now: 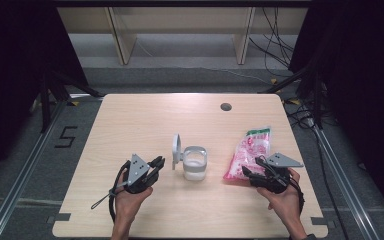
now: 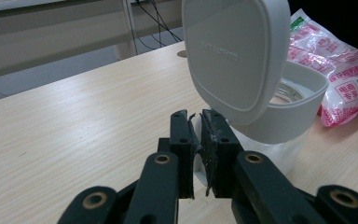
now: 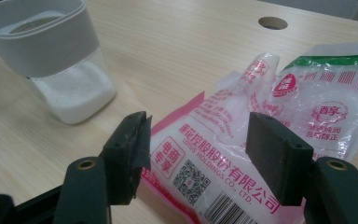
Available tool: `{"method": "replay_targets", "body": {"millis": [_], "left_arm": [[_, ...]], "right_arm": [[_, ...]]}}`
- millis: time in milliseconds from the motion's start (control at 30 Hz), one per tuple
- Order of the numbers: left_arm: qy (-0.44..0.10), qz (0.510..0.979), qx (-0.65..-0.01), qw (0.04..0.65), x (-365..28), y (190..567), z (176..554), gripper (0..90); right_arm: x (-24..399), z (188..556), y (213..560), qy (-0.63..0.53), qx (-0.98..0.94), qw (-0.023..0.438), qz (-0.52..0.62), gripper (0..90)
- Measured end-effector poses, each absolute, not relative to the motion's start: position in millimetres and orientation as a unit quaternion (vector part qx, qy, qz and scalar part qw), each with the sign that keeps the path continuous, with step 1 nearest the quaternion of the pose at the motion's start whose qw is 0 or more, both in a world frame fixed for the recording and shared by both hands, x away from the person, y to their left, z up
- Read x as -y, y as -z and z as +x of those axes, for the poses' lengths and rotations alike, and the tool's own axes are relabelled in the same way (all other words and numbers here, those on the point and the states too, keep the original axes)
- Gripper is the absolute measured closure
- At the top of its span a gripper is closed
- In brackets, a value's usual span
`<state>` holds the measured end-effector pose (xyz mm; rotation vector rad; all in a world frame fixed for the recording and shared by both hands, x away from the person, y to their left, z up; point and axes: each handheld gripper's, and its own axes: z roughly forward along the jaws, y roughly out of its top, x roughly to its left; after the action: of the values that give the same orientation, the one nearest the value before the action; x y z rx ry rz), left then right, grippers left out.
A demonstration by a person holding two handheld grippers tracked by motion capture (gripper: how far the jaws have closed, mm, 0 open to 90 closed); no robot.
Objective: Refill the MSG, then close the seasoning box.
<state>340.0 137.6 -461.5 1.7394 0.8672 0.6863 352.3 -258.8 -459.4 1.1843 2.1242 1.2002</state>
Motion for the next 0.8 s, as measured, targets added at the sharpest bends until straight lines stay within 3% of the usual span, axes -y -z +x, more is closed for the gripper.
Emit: {"method": "replay_targets", "body": {"millis": [800], "left_arm": [[-0.277, 0.725, -0.351, 0.524, -134, 451, 351, 85.9]], "right_arm": [[251, 340, 463, -0.431, -0.777, 0.204, 0.411, 39.9]]}}
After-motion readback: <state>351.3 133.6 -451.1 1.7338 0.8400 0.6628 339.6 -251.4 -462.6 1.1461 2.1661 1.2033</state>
